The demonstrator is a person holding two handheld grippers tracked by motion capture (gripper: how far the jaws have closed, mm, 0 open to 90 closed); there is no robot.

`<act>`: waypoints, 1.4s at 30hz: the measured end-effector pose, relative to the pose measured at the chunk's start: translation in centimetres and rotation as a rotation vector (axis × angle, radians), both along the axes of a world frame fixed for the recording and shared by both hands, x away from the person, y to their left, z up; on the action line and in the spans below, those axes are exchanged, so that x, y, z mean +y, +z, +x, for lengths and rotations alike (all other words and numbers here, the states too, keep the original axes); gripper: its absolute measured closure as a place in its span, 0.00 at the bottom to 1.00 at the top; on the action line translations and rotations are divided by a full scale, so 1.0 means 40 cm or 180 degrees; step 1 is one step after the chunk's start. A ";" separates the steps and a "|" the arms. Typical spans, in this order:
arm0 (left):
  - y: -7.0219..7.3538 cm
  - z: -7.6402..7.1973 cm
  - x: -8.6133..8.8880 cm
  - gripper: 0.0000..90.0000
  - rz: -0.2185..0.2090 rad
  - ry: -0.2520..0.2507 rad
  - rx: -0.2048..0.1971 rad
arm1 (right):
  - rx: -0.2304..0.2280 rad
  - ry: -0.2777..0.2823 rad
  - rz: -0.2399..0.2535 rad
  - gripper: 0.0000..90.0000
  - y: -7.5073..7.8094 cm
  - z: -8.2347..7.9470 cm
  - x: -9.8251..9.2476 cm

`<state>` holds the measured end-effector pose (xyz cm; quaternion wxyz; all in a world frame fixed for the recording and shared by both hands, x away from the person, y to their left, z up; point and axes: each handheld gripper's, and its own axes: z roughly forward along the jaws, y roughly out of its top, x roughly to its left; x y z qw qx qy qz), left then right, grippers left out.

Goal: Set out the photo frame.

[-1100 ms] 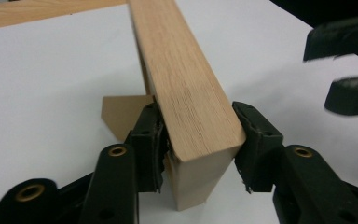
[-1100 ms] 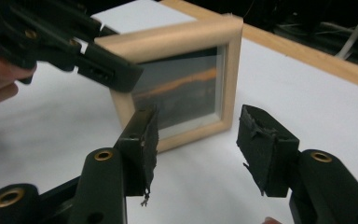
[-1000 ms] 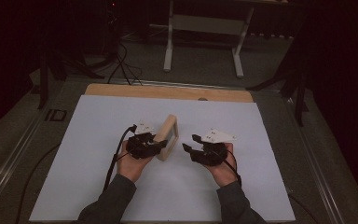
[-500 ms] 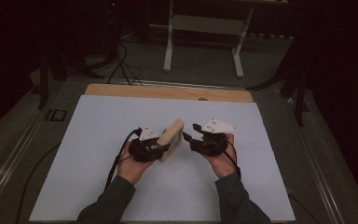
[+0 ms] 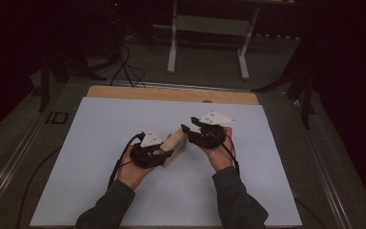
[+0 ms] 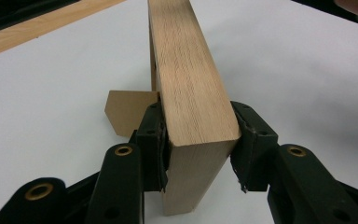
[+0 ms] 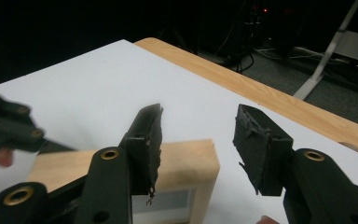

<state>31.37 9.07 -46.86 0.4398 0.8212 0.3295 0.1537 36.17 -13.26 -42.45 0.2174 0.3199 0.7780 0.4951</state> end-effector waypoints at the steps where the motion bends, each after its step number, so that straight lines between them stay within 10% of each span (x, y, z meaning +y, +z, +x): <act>1: 0.000 -0.001 0.000 0.67 0.0001 -0.0008 -0.0008 | 0.0002 -0.0013 0.0000 0.57 0.000 0.005 0.002; 11: -0.001 -0.008 -0.002 0.67 0.0045 -0.0086 -0.0070 | 0.0112 -0.0106 0.0008 0.61 -0.023 0.050 0.014; 21: -0.002 -0.008 -0.002 0.67 0.0040 -0.0105 -0.0069 | 0.0150 -0.0018 -0.0160 0.97 -0.044 0.069 0.051; 42: 0.000 0.005 0.034 0.63 0.0071 0.0152 -0.0058 | 0.0307 -0.0108 -0.0412 1.00 -0.044 0.068 0.057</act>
